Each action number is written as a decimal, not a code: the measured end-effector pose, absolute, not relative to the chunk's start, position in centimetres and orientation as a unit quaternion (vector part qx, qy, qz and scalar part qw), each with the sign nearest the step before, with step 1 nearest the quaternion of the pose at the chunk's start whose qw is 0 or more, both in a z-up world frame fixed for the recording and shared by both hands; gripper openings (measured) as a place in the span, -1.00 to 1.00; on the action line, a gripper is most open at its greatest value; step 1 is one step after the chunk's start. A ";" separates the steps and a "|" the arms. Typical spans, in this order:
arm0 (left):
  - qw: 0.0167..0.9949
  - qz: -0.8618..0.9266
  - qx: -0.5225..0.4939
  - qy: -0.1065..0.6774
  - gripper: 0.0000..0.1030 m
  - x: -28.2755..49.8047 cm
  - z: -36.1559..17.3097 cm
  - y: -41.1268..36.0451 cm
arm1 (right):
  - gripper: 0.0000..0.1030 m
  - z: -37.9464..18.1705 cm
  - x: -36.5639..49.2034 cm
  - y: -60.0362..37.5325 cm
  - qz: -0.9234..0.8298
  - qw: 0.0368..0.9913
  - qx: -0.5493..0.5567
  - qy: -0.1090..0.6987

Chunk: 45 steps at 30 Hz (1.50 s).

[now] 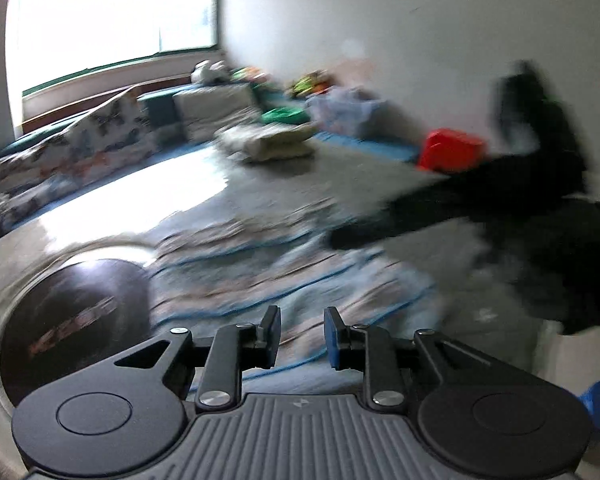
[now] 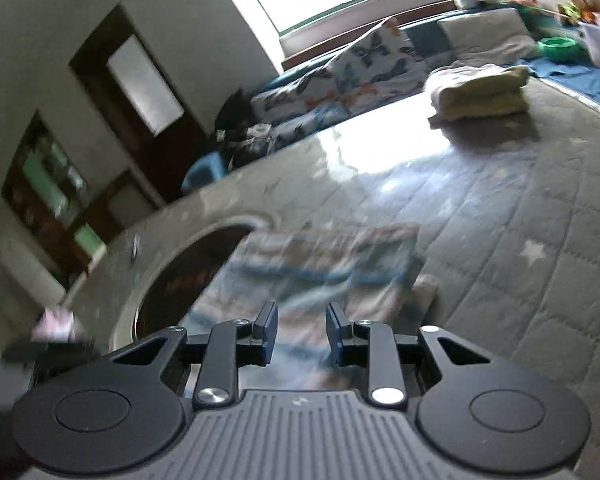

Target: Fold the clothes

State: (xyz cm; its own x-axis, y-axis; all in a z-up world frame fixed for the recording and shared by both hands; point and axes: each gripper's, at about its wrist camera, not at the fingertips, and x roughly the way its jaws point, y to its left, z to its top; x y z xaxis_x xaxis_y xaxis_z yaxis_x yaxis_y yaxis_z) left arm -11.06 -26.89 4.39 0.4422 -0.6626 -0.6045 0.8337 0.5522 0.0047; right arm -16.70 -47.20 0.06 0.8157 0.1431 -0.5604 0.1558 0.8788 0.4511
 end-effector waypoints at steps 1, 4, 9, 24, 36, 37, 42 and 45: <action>0.836 -0.448 0.150 0.279 -0.50 -11.1 4.4 -26.2 | -0.48 0.1 -17.3 -47.0 -0.006 0.920 0.247 0.303; 0.834 -0.456 0.155 0.271 -0.45 -11.7 4.6 -24.8 | -0.32 0.1 -19.6 -47.0 -0.012 0.914 0.268 0.304; 0.821 -0.474 0.198 0.250 -0.16 -13.9 3.8 -24.5 | -0.31 0.0 -22.2 -46.8 -0.019 0.901 0.294 0.320; 0.838 -0.411 0.291 0.209 -0.09 -14.2 1.1 -23.5 | -0.70 -1.2 -23.7 -46.1 0.010 0.864 0.379 0.332; 0.837 -0.406 0.314 0.191 -0.39 -13.2 0.2 -23.1 | -0.75 0.2 -23.3 -45.7 0.038 0.867 0.380 0.320; 0.837 -0.405 0.312 0.194 -0.46 -13.0 0.1 -23.0 | -0.75 0.2 -23.2 -45.6 0.039 0.867 0.379 0.320; 0.856 -0.393 0.259 0.214 -0.83 -11.8 0.9 -22.2 | -0.75 0.1 -22.9 -45.3 0.048 0.867 0.376 0.323; 0.874 -0.377 0.190 0.241 -0.86 -10.6 1.7 -21.3 | -0.75 -0.3 -22.5 -45.1 0.059 0.864 0.375 0.330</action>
